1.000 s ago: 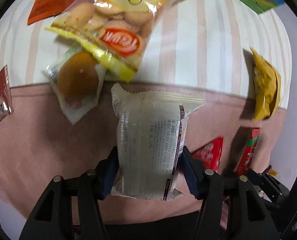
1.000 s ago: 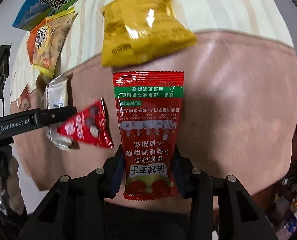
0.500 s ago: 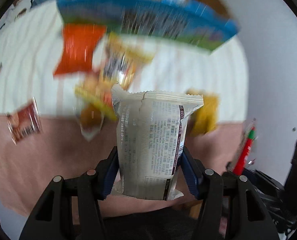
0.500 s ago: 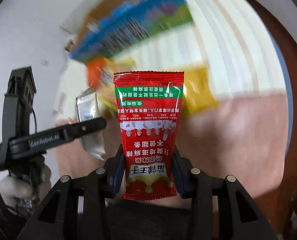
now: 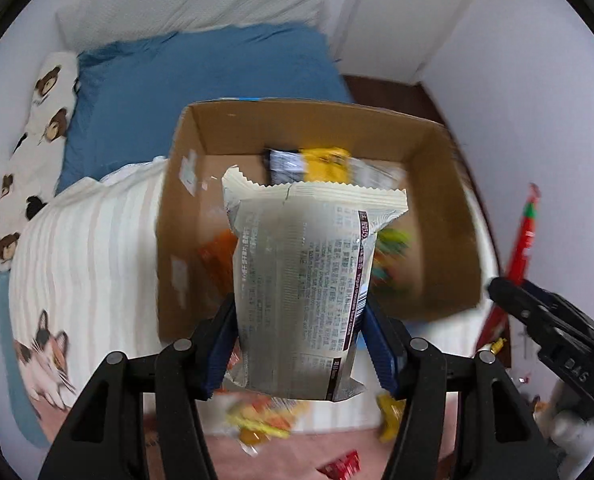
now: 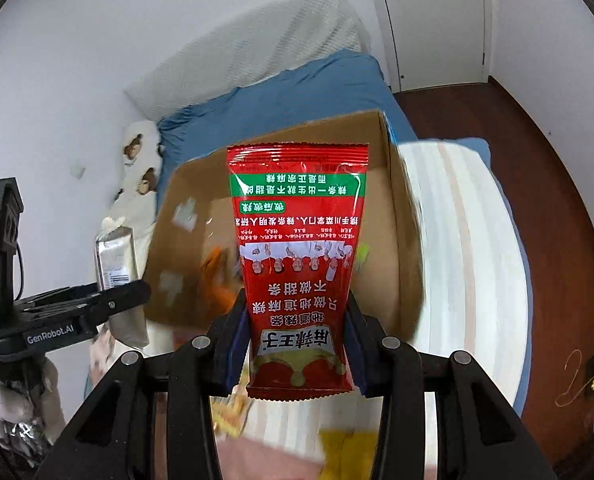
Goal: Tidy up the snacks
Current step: 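Carry the bread and red packet into the box and open both tools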
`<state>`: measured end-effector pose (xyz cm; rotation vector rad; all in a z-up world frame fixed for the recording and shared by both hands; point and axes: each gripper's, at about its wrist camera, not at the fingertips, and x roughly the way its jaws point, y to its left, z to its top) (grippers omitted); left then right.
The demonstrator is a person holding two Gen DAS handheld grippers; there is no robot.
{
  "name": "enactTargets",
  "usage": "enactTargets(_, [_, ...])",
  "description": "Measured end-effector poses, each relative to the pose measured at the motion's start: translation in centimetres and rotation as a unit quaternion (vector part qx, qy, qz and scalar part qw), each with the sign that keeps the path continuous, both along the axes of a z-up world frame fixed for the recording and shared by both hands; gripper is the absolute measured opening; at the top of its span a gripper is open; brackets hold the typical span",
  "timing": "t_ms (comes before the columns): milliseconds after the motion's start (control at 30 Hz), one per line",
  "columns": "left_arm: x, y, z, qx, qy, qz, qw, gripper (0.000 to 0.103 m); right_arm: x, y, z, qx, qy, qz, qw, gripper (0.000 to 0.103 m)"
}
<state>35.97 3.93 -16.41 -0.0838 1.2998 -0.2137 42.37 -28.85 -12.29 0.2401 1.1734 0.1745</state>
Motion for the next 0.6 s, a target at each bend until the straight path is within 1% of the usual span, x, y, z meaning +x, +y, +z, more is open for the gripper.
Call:
enactTargets(100, [5.3, -0.6, -2.8, 0.034, 0.024, 0.005, 0.9991, 0.057, 4.7, 0.0, -1.9, -0.034, 0.024, -0.007, 0.999, 0.045])
enactTargets(167, [7.2, -0.5, -4.0, 0.042, 0.037, 0.009, 0.9984, 0.057, 7.7, 0.6, -3.7, -0.053, 0.043, -0.008, 0.998, 0.045])
enactTargets(267, [9.9, 0.1, -7.4, 0.057, 0.056, 0.011, 0.9967, 0.057, 11.2, 1.2, -5.7, -0.071, 0.063, -0.007, 0.996, 0.045])
enactTargets(367, [11.9, 0.5, -9.0, 0.067, 0.068, 0.017, 0.9952, 0.058, 12.9, 1.4, -7.6, -0.088, 0.078, -0.005, 0.993, 0.045])
enactTargets(433, [12.9, 0.9, -10.1, 0.066, 0.082, 0.022, 0.9942, 0.059, 13.7, 1.4, -8.7, -0.100, 0.087, -0.009, 0.991, 0.046])
enactTargets(467, [13.3, 1.1, -10.8, 0.060, 0.090, 0.026, 0.9938, 0.059, 14.2, 1.4, -9.4, -0.103, 0.096, -0.009, 0.990, 0.050])
enactTargets(500, [13.7, 1.3, -11.3, 0.054, 0.093, 0.030, 0.9937, 0.059, 14.5, 1.4, -9.9, -0.106, 0.105, -0.009, 0.989, 0.065])
enactTargets(533, [14.0, 1.4, -11.6, 0.051, 0.094, 0.032, 0.9937, 0.061, 14.8, 1.4, -10.4, -0.111, 0.109, -0.012, 0.988, 0.070])
enactTargets(567, [14.2, 1.4, -11.9, 0.050, 0.094, 0.033, 0.9938, 0.067, 15.2, 1.4, -10.9, -0.111, 0.107, -0.010, 0.988, 0.082])
enactTargets(600, [14.3, 1.4, -12.0, 0.048, 0.092, 0.034, 0.9940, 0.075, 15.5, 1.6, -11.1, -0.114, 0.107, -0.010, 0.988, 0.089])
